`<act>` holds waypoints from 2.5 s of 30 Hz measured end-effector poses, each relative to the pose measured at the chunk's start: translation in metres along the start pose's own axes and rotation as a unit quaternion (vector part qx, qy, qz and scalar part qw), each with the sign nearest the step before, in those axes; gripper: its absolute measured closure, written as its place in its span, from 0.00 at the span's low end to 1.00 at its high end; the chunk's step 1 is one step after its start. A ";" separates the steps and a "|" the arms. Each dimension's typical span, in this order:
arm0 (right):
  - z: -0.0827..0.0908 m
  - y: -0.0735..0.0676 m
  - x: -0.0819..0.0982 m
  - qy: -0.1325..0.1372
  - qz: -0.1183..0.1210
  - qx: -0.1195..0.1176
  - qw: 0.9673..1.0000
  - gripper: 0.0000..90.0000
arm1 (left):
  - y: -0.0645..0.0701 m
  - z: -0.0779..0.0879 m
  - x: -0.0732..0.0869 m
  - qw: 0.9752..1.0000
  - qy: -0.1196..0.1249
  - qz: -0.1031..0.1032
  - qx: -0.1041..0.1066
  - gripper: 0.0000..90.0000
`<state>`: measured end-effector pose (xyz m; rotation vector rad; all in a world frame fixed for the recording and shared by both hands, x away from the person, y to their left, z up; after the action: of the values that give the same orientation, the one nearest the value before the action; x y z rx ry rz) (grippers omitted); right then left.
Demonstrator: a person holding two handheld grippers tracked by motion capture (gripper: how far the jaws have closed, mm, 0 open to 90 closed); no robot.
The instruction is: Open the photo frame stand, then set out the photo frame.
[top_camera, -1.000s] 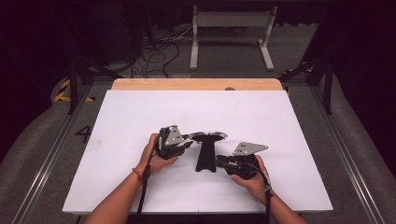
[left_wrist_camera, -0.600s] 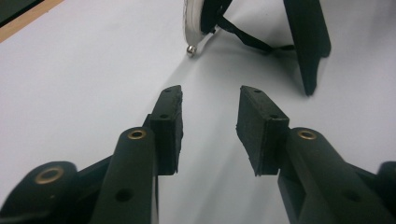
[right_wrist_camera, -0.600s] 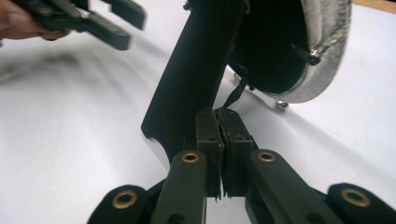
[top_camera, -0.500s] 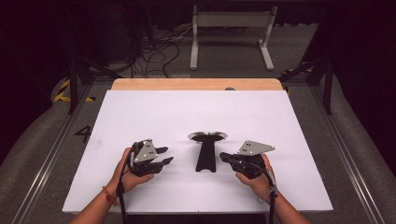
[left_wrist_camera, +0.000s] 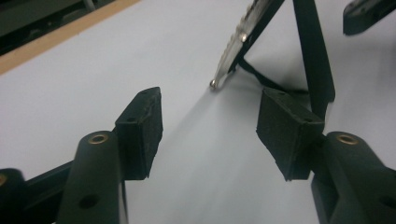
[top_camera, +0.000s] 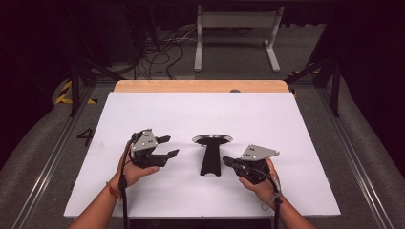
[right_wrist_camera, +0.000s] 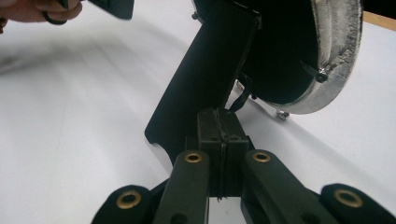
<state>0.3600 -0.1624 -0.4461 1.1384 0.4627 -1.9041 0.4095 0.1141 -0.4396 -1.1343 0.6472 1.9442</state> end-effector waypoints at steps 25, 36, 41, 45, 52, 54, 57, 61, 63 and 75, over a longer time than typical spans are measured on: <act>-0.031 -0.036 -0.008 -0.021 0.037 -0.025 0.999 1.00 | 0.014 -0.065 -0.031 0.997 -0.003 -0.048 0.057 0.63; -0.050 -0.043 -0.015 -0.019 0.040 -0.008 0.999 1.00 | 0.014 -0.069 -0.026 0.997 -0.012 -0.055 0.055 0.77; -0.059 -0.052 -0.016 -0.020 0.043 0.000 0.999 1.00 | 0.015 -0.069 -0.024 0.997 -0.014 -0.058 0.048 0.77; -0.061 -0.055 -0.017 -0.013 0.044 0.019 0.999 1.00 | 0.016 -0.069 -0.023 0.997 -0.017 -0.061 0.040 0.78; -0.070 -0.058 -0.020 -0.009 0.041 0.041 0.998 1.00 | 0.016 -0.072 -0.023 0.997 -0.020 -0.064 0.033 0.77; -0.073 -0.058 -0.019 -0.017 0.043 0.045 0.998 1.00 | 0.017 -0.073 -0.021 0.997 -0.020 -0.061 0.030 0.77; -0.075 -0.060 -0.017 -0.021 0.043 0.053 0.997 1.00 | 0.017 -0.075 -0.020 0.998 -0.020 -0.064 0.023 0.77; -0.080 -0.062 -0.014 -0.034 0.051 0.068 0.996 1.00 | 0.017 -0.077 -0.019 0.997 -0.028 -0.070 0.017 0.77; -0.081 -0.063 -0.011 -0.036 0.053 0.071 0.995 1.00 | 0.017 -0.079 -0.017 0.997 -0.033 -0.075 0.010 0.77; -0.075 -0.065 -0.007 -0.050 0.049 0.077 0.995 1.00 | 0.016 -0.077 -0.015 0.996 -0.037 -0.082 0.001 0.78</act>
<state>0.3493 -0.0715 -0.4857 1.1366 0.2043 -1.9266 0.4379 0.0424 -0.4626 -1.0738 0.4995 1.8364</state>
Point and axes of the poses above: each handheld gripper's, and its own axes: z roughly backward along the jaws, x roughly out of its underside, y roughly to its right, the point moved 5 cm from there along -z, roughly forward along the jaws, and after that the axes turned 7 degrees about z, right-handed, at the moved point
